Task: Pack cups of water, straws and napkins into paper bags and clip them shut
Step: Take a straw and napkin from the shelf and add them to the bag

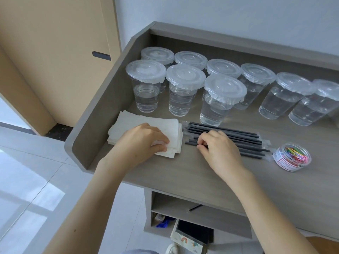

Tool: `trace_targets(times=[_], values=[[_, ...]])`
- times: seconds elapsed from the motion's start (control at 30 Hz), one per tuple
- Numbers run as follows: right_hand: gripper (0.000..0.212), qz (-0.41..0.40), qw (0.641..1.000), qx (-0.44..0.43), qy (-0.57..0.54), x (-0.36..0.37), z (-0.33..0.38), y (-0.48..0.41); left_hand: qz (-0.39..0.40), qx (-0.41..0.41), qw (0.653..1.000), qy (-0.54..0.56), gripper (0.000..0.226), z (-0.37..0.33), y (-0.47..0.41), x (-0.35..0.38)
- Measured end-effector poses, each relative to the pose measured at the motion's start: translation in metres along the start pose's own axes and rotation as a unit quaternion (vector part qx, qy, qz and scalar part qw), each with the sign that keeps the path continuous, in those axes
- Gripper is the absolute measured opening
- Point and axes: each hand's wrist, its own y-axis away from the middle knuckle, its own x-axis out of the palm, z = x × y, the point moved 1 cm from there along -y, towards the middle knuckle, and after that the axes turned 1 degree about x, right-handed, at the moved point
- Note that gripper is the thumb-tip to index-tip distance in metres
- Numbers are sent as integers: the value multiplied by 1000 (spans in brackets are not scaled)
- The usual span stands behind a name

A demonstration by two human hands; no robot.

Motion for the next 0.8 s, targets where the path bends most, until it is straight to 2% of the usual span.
trace_targets(times=[0.17, 0.27, 0.33, 0.43, 0.63, 0.8], values=[[2, -20, 1000, -2, 5, 2, 13, 6, 0, 53, 998, 17, 15, 4, -6, -1], [10, -34, 999, -5, -4, 7, 17, 10, -7, 91, 996, 10, 11, 7, -10, -3], [8, -34, 999, 3, -1, 6, 20, 11, -9, 109, 994, 1, 13, 9, -11, -4], [6, -27, 999, 22, 10, 2, 22, 14, -20, 99, 995, -9, 16, 9, -11, -4], [18, 36, 998, 12, 49, -1, 21, 10, -36, 56, 995, -73, 22, 8, -5, -10], [19, 43, 995, -12, 84, -5, 18, 10, -101, 95, 988, -72, 3, 9, -5, -15]])
